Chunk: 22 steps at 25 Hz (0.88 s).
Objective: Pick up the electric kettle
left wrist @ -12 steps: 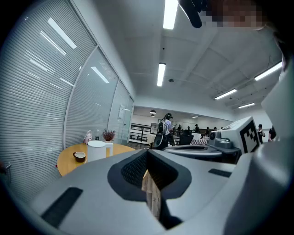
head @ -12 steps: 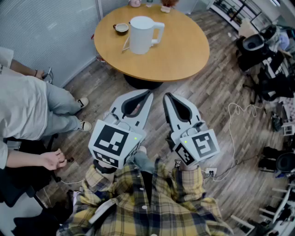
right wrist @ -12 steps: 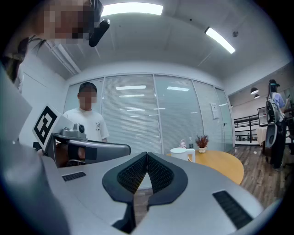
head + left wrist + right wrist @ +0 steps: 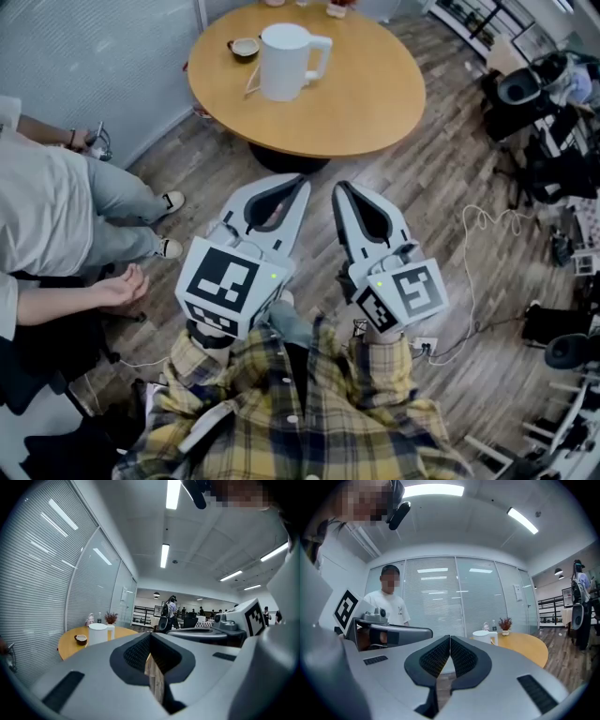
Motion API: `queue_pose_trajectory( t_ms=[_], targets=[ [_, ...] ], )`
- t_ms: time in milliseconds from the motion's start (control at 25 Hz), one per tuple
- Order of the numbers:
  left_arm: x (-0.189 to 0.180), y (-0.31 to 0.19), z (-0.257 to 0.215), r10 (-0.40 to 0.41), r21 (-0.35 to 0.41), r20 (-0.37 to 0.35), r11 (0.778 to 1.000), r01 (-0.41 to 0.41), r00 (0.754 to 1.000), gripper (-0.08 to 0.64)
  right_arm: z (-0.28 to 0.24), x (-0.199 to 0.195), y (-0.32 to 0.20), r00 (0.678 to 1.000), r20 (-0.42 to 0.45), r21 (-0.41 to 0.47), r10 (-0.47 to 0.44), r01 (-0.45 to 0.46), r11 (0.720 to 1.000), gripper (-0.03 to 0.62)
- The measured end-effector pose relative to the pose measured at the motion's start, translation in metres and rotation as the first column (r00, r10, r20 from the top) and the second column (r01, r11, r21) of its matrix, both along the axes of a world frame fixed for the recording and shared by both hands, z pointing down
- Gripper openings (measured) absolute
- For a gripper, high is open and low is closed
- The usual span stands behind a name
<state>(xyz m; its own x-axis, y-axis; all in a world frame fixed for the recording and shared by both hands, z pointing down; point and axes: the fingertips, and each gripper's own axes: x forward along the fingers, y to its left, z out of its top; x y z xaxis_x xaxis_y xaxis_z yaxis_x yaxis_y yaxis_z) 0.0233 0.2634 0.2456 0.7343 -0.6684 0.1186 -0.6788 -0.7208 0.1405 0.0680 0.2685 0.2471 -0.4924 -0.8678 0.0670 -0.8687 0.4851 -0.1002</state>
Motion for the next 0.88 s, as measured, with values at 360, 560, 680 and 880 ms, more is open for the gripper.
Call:
queue_pose_trajectory(
  t_ms=[360,560,680,880],
  targets=[
    [0.014,0.009,0.004,-0.024,0.005,0.004,1.000,0.024,1.000,0.002,0.010,0.015,0.007,1.000,0.005,-0.008,-0.027,0.027,1.000,0.032],
    [0.012,0.006,0.006,-0.060,0.008,-0.003,0.998,0.060,0.998,0.002,0.016,0.021,0.007,0.999,0.007,-0.019,-0.043,0.043,0.999,0.032],
    [0.008,-0.001,0.008,-0.070,0.006,-0.002,0.998,0.070,0.998,0.002,0.023,0.017,0.000,0.998,0.008,-0.035,-0.054,0.055,0.998,0.032],
    [-0.002,-0.022,0.010,-0.071,0.009,-0.007,0.997,0.071,0.997,0.002,0.025,0.005,-0.021,0.998,0.004,-0.037,-0.063,0.063,0.997,0.032]
  ],
)
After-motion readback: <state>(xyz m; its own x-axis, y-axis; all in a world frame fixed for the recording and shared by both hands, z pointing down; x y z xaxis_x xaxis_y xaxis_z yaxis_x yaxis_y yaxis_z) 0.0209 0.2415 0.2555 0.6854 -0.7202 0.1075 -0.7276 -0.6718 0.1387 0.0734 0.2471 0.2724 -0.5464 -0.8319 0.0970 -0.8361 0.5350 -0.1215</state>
